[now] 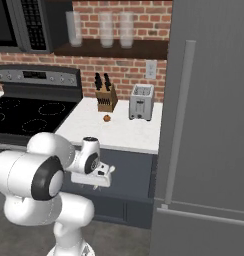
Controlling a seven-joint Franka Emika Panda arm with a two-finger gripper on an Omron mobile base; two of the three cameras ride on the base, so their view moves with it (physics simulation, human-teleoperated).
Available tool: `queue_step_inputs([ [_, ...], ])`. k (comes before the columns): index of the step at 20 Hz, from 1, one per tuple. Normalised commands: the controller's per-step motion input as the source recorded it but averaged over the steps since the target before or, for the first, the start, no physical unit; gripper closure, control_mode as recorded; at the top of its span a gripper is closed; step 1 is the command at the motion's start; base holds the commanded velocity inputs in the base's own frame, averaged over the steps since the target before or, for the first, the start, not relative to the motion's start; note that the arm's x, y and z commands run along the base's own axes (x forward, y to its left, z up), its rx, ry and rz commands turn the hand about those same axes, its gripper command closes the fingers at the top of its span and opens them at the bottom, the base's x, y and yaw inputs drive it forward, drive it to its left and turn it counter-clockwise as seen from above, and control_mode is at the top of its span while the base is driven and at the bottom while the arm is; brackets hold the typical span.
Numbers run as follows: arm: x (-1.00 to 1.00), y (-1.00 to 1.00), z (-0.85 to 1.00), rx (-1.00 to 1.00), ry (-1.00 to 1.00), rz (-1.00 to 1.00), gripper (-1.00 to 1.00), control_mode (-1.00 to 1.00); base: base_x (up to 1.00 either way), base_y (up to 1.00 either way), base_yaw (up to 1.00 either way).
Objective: Pick the dish brush from the drawer and place it on the counter.
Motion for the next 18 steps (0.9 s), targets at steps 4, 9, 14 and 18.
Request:
queue_step_inputs([
  [4, -0.24, -0.01, 0.00, 0.00, 0.06, 0.00, -1.00, -1.00, 0.00, 0.00, 0.00],
  [9, 0.16, 0.00, 0.00, 0.00, 0.00, 0.00, -1.00, -1.00, 0.00, 0.00, 0.00],
  [14, 0.68, 0.00, 0.08, 0.01, 0.00, 0.00, -1.00, -1.00, 0.00, 0.00, 0.00],
  [18, 0.84, 0.00, 0.01, 0.02, 0.00, 0.00, -1.00, -1.00, 0.00, 0.00, 0.00],
])
